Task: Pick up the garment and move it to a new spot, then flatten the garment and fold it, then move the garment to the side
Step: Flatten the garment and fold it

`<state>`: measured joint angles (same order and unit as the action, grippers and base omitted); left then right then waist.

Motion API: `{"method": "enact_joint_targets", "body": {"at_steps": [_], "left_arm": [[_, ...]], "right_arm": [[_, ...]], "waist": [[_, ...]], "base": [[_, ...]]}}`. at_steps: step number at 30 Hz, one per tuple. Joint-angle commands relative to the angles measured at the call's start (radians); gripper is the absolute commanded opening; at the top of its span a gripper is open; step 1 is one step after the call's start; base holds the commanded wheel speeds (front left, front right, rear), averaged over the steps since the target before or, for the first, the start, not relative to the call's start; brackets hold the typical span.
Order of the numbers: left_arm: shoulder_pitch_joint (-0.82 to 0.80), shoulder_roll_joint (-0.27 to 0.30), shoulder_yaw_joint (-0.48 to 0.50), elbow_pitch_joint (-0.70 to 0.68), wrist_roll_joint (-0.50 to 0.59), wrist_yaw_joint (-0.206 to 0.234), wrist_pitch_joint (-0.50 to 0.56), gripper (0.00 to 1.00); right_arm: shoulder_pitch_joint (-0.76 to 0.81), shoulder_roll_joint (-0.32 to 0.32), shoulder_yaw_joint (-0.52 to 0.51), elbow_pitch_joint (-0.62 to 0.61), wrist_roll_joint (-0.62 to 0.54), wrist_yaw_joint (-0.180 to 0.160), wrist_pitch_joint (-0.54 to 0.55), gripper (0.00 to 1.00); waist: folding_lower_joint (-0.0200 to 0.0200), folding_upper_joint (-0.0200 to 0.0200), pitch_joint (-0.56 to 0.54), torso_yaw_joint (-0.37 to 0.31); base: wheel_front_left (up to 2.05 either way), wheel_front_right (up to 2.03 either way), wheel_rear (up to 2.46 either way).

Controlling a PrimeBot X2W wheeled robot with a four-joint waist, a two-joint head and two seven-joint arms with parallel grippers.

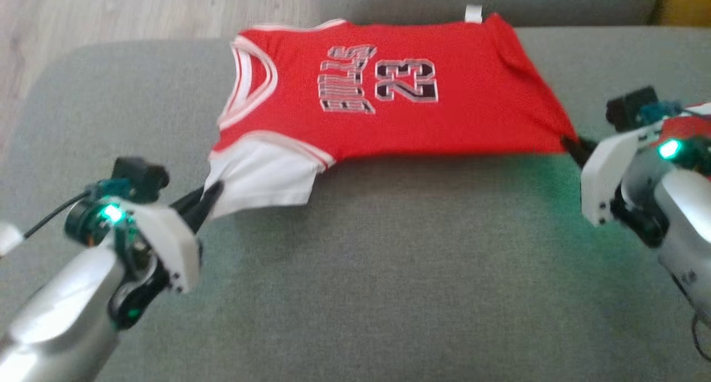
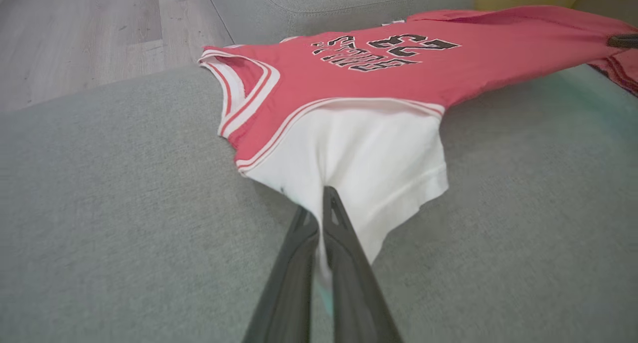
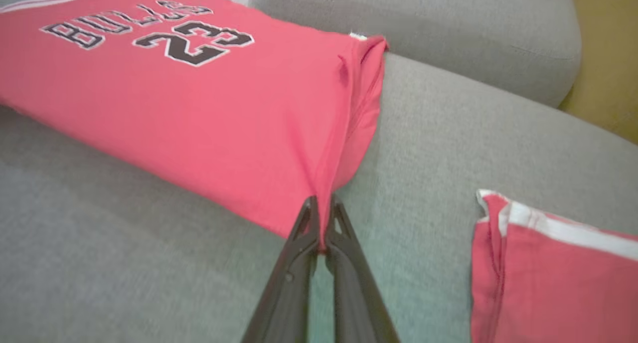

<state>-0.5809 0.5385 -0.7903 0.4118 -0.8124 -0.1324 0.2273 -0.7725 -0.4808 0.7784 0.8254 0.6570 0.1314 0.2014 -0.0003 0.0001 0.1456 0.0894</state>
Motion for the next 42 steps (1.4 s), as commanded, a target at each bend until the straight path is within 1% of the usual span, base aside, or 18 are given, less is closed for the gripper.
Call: {"method": "enact_joint_targets", "body": {"at_steps": [1,3,6,7,10,11,12,16,21,26,34,42], "left_arm": [[0.001,0.097,0.044,-0.068,-0.031,0.002,0.027,0.00],[0.042,0.134,0.045,-0.124,-0.060,0.005,0.061,0.00],[0.105,0.183,0.041,-0.218,-0.102,0.023,0.120,0.00],[0.105,0.183,0.041,-0.218,-0.102,0.023,0.120,0.00],[0.152,0.218,0.042,-0.308,-0.125,0.055,0.154,0.00],[0.162,0.224,0.043,-0.334,-0.130,0.067,0.159,0.00],[0.172,0.231,0.049,-0.373,-0.131,0.089,0.159,0.00],[0.162,0.229,0.055,-0.408,-0.116,0.117,0.157,0.00],[0.109,0.210,0.068,-0.384,-0.109,0.120,0.157,0.00],[0.032,0.175,0.079,-0.322,-0.108,0.116,0.170,0.00],[-0.153,0.113,0.078,-0.151,-0.066,0.100,0.204,0.00],[-0.302,0.054,0.052,0.041,0.002,0.075,0.187,0.00]], "right_arm": [[0.037,-0.059,0.035,-0.069,0.057,-0.001,0.040,0.00],[0.073,-0.096,0.067,-0.127,0.113,-0.001,0.086,0.00],[0.127,-0.152,0.104,-0.216,0.190,-0.001,0.153,0.00],[0.127,-0.152,0.104,-0.216,0.190,-0.001,0.153,0.00],[0.173,-0.202,0.124,-0.303,0.255,-0.001,0.204,0.00],[0.184,-0.216,0.126,-0.330,0.270,-0.001,0.213,0.00],[0.199,-0.237,0.122,-0.372,0.289,-0.001,0.224,0.00],[0.202,-0.249,0.099,-0.412,0.294,-0.001,0.226,0.00],[0.177,-0.234,0.066,-0.424,0.272,-0.001,0.225,0.00],[0.132,-0.195,0.013,-0.400,0.254,-0.001,0.206,0.00],[0.030,-0.107,-0.051,-0.295,0.206,-0.001,0.177,0.00],[-0.068,-0.017,-0.042,-0.195,0.143,-0.001,0.155,0.00]], "waist": [[0.0003,-0.0001,-0.055,-0.015],[0.0003,-0.0001,-0.079,-0.021],[0.0003,-0.0001,-0.112,-0.028],[0.0003,-0.0001,-0.112,-0.028],[0.0003,-0.0001,-0.130,-0.033],[0.0003,-0.0001,-0.131,-0.034],[0.0003,-0.0001,-0.127,-0.036],[0.0003,-0.0001,-0.102,-0.038],[0.0003,-0.0001,-0.053,-0.039],[0.0003,-0.0001,-0.002,-0.043],[0.0003,-0.0001,0.069,-0.055],[0.0003,-0.0001,0.130,-0.092]], "base": [[0.00,0.00,0.00],[0.00,0.00,0.00],[0.00,0.00,0.00],[0.00,0.00,0.00],[0.00,0.00,0.00],[0.00,0.00,0.00],[0.00,0.00,0.00],[0.00,0.00,0.00],[0.00,0.00,0.00],[0.00,0.00,0.00],[0.00,0.00,0.00],[0.00,0.00,0.00]]}}
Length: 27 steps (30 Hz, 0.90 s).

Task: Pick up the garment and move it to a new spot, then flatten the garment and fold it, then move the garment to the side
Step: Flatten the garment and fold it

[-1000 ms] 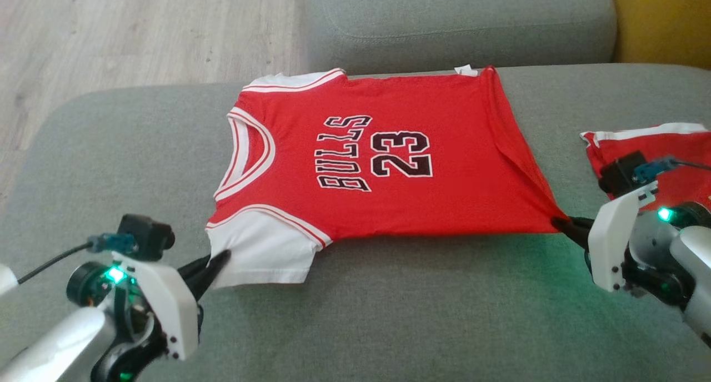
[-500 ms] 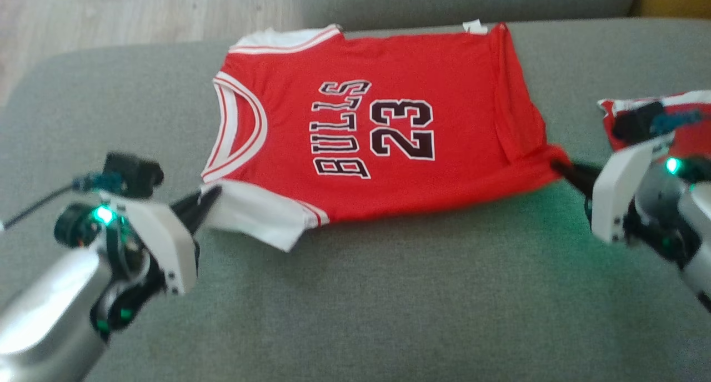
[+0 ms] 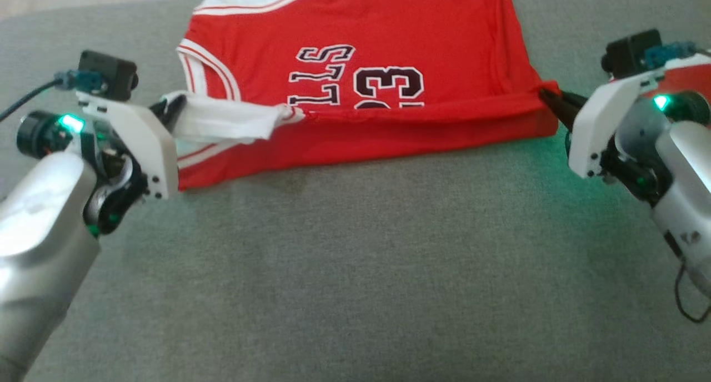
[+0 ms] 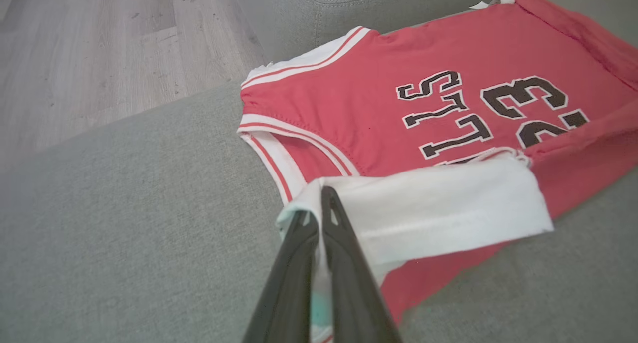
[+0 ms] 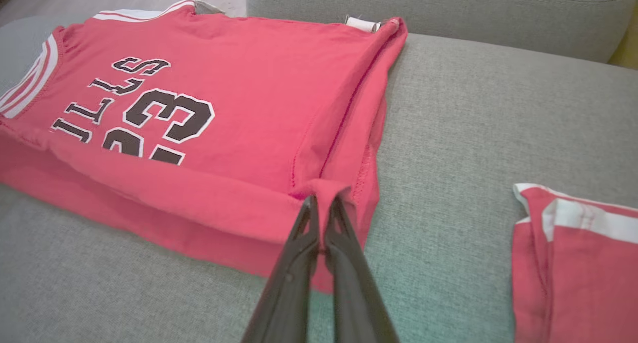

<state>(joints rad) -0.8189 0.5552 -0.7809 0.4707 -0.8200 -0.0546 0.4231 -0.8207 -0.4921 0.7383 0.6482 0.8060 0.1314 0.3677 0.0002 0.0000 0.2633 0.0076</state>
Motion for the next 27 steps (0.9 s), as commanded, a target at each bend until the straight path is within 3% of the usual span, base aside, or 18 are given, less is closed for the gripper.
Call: {"method": "enact_joint_targets", "body": {"at_steps": [1,3,4,5,6,8,9,13,17,21,27], "left_arm": [[-0.080,0.029,0.038,0.005,0.020,-0.005,-0.014,0.00],[-0.112,0.011,0.028,0.051,0.044,-0.006,-0.032,0.00],[-0.128,0.002,0.025,0.074,0.058,0.000,-0.046,0.05],[-0.145,-0.006,0.023,0.097,0.077,0.012,-0.067,1.00],[-0.163,-0.016,0.023,0.121,0.097,0.029,-0.093,1.00],[-0.197,-0.040,0.029,0.164,0.136,0.069,-0.173,1.00],[-0.197,-0.040,0.029,0.164,0.136,0.069,-0.173,1.00],[-0.247,-0.106,0.083,0.228,0.175,0.151,-0.429,1.00],[-0.237,-0.177,0.152,0.248,0.151,0.180,-0.647,1.00],[-0.170,-0.214,0.238,0.156,0.162,0.199,-0.683,1.00],[0.088,-0.276,0.370,-0.059,0.275,0.236,-0.685,1.00]], "right_arm": [[-0.031,0.001,0.000,-0.006,-0.010,-0.001,-0.015,0.00],[-0.053,0.013,0.002,0.019,-0.015,-0.001,-0.023,0.00],[-0.066,0.018,-0.001,0.036,-0.022,-0.001,-0.030,0.00],[-0.081,0.022,-0.003,0.048,-0.034,-0.001,-0.047,0.78],[-0.094,0.028,-0.010,0.066,-0.039,-0.001,-0.060,1.00],[-0.127,0.041,-0.037,0.098,-0.051,-0.001,-0.115,1.00],[-0.127,0.041,-0.037,0.098,-0.051,-0.001,-0.115,1.00],[-0.191,0.083,-0.144,0.173,-0.083,-0.001,-0.322,1.00],[-0.210,0.134,-0.226,0.217,-0.132,-0.001,-0.547,1.00],[-0.178,0.186,-0.319,0.204,-0.210,-0.001,-0.625,1.00],[0.059,0.304,-0.585,-0.032,-0.406,-0.001,-0.629,1.00]], "waist": [[-0.0002,0.0000,0.019,-0.013],[-0.0002,0.0000,0.033,-0.018],[-0.0002,0.0000,0.040,-0.020],[-0.0002,0.0000,0.047,-0.022],[-0.0002,0.0000,0.052,-0.022],[-0.0002,0.0000,0.058,-0.021],[-0.0002,0.0000,0.058,-0.021],[-0.0002,0.0000,0.059,-0.016],[-0.0002,0.0000,0.027,-0.008],[-0.0002,0.0000,-0.013,-0.002],[-0.0002,0.0000,-0.083,0.015]], "base": [[0.00,0.00,0.00],[0.00,0.00,0.00],[0.00,0.00,0.00],[0.00,0.00,0.00],[0.00,0.00,0.00],[0.00,0.00,0.00],[0.00,0.00,0.00],[0.00,0.00,0.00],[0.00,0.00,0.00],[0.00,0.00,0.00],[0.00,0.00,0.00]]}}
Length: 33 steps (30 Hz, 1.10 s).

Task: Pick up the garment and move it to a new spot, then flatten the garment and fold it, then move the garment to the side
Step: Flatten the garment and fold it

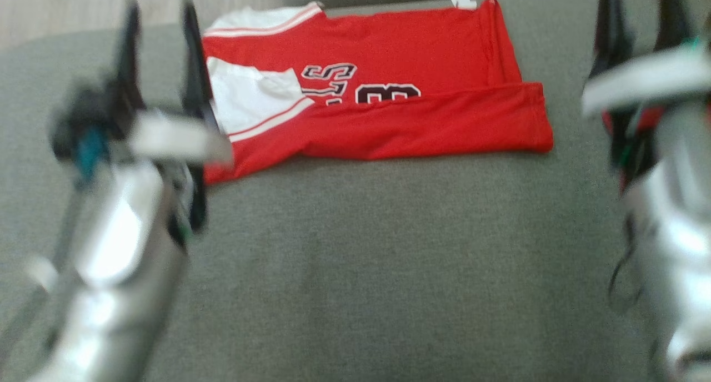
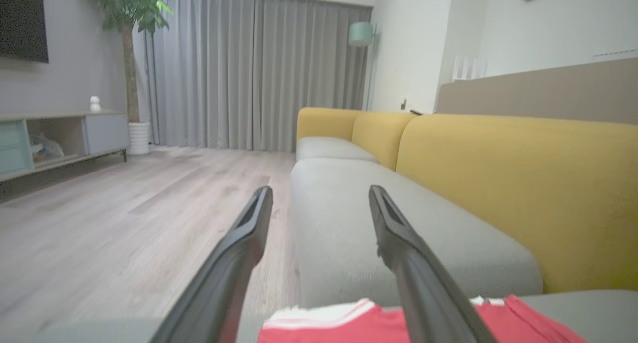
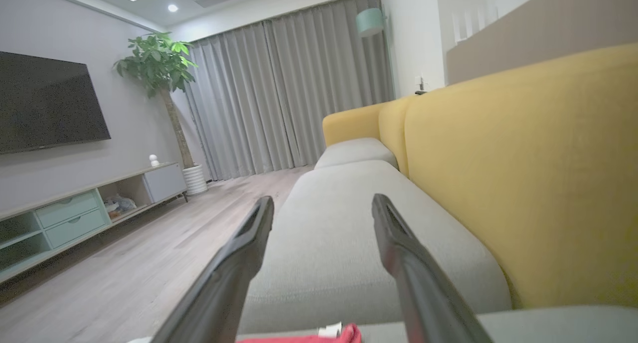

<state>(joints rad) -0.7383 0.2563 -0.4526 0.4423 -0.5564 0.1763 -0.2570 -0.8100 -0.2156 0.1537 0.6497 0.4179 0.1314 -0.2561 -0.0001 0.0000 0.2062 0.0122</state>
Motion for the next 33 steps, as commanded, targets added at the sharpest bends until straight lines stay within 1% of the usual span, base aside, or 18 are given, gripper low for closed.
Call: {"method": "enact_joint_targets", "body": {"at_steps": [1,3,7,10,12,16,19,25,33], "left_arm": [[0.053,0.009,0.058,-0.046,0.025,0.013,-0.004,1.00],[0.143,-0.020,0.077,-0.053,0.037,0.026,-0.004,1.00],[0.280,-0.067,0.073,-0.045,0.072,0.010,-0.005,1.00],[0.339,-0.087,0.095,-0.036,0.089,0.006,-0.005,1.00],[0.357,-0.091,0.105,-0.024,0.101,-0.002,-0.005,1.00],[0.345,-0.083,0.125,0.033,0.107,-0.015,-0.005,1.00],[0.312,-0.073,0.130,0.111,0.099,-0.023,0.015,1.00],[0.236,-0.045,0.151,0.267,0.083,-0.016,0.070,1.00],[0.158,-0.029,0.167,0.405,0.054,-0.036,0.117,1.00]], "right_arm": [[0.104,0.054,-0.038,-0.067,-0.051,-0.001,-0.005,1.00],[0.209,0.098,-0.090,-0.132,-0.117,-0.001,-0.005,1.00],[0.397,0.148,-0.163,-0.220,-0.182,-0.001,-0.005,1.00],[0.495,0.161,-0.173,-0.274,-0.204,-0.001,-0.006,1.00],[0.530,0.164,-0.165,-0.300,-0.202,-0.001,-0.006,1.00],[0.552,0.165,-0.129,-0.339,-0.158,-0.001,-0.006,1.00],[0.546,0.165,-0.106,-0.357,-0.147,-0.001,-0.006,1.00],[0.539,0.165,-0.064,-0.385,-0.130,-0.001,-0.006,1.00],[0.529,0.165,-0.042,-0.399,-0.104,-0.001,-0.006,1.00]], "waist": [[0.0001,0.0000,-0.038,0.014],[0.0001,0.0000,-0.055,0.021],[0.0001,0.0000,-0.074,0.036],[0.0001,0.0000,-0.076,0.034],[0.0001,0.0000,-0.072,0.025],[0.0001,0.0000,-0.058,0.000],[0.0001,0.0000,-0.041,-0.020],[0.0001,0.0000,0.003,-0.061],[0.0001,0.0000,0.047,-0.093]], "base": [[0.00,0.00,0.00],[0.00,0.00,0.00],[0.00,0.00,0.00],[0.00,0.00,0.00],[0.00,0.00,0.00],[0.00,0.00,0.00],[0.00,0.00,0.00],[0.00,0.00,0.00],[0.00,0.00,0.00]]}}
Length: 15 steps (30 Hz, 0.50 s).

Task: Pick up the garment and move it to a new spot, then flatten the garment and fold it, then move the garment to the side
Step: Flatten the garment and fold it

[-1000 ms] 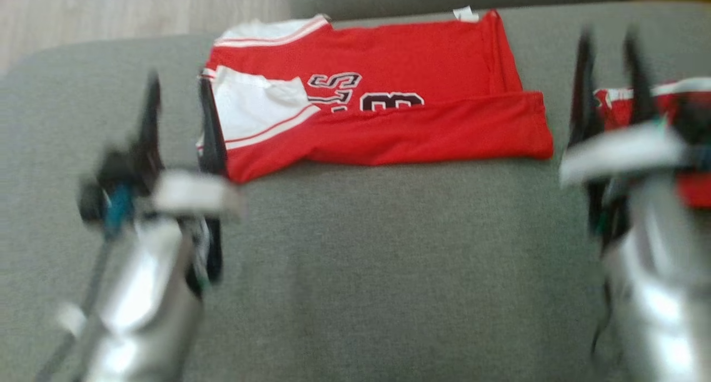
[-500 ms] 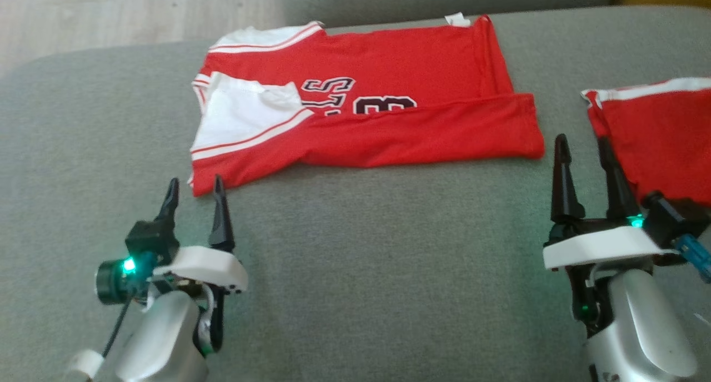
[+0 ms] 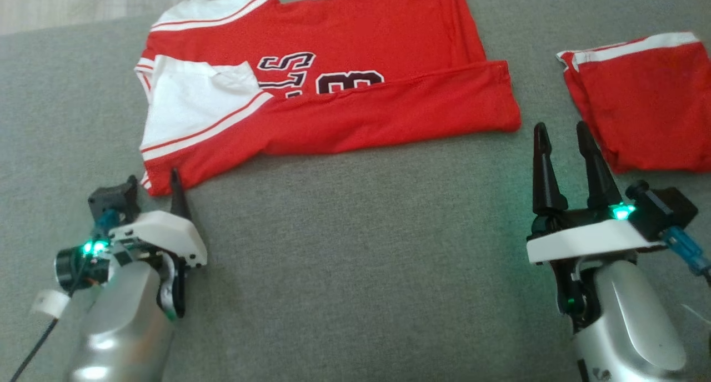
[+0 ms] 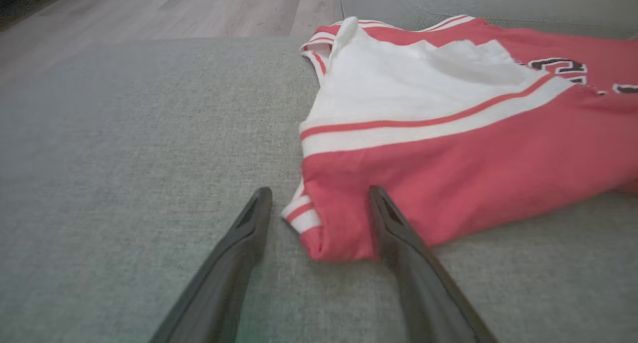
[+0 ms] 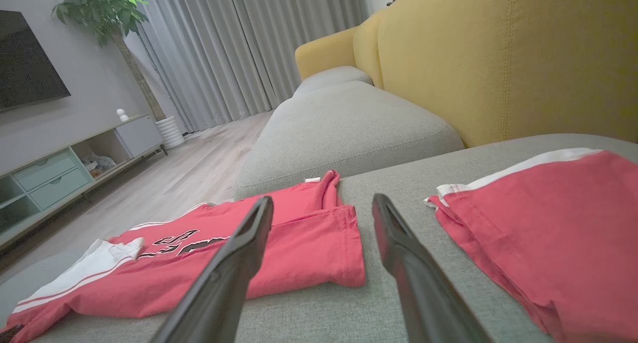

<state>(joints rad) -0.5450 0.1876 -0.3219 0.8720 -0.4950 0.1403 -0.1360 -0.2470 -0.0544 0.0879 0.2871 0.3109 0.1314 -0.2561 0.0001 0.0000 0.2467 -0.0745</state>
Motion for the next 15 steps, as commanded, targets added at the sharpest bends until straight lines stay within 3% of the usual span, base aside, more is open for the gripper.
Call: {"method": "enact_joint_targets", "body": {"at_steps": [1,5,6,7,8,15], "left_arm": [[-0.043,0.042,0.036,-0.008,-0.009,-0.002,0.003,1.00],[-0.074,0.054,0.036,0.070,-0.018,-0.005,0.042,1.00],[-0.078,0.056,0.036,0.081,-0.021,-0.008,0.048,0.82],[-0.081,0.058,0.037,0.090,-0.023,-0.011,0.048,0.07],[-0.084,0.060,0.039,0.094,-0.026,-0.016,0.041,0.00],[-0.101,0.053,0.054,0.048,-0.032,-0.040,-0.091,0.00]], "right_arm": [[-0.035,0.004,0.028,-0.038,0.006,-0.001,-0.006,1.00],[-0.040,0.004,0.052,-0.047,0.021,-0.001,-0.006,1.00],[-0.041,0.004,0.054,-0.049,0.023,-0.001,-0.006,1.00],[-0.042,0.004,0.056,-0.050,0.026,-0.001,-0.006,1.00],[-0.041,0.004,0.057,-0.050,0.028,-0.001,-0.006,1.00],[-0.035,0.004,0.042,-0.004,0.009,-0.001,-0.006,1.00]], "waist": [[-0.0001,0.0000,0.010,-0.010],[-0.0001,0.0000,0.025,-0.023],[-0.0001,0.0000,0.026,-0.024],[-0.0001,0.0000,0.026,-0.026],[-0.0001,0.0000,0.025,-0.026],[-0.0001,0.0000,-0.004,-0.006]], "base": [[0.00,0.00,0.00],[0.00,0.00,0.00],[0.00,0.00,0.00],[0.00,0.00,0.00],[0.00,0.00,0.00],[0.00,0.00,0.00]]}}
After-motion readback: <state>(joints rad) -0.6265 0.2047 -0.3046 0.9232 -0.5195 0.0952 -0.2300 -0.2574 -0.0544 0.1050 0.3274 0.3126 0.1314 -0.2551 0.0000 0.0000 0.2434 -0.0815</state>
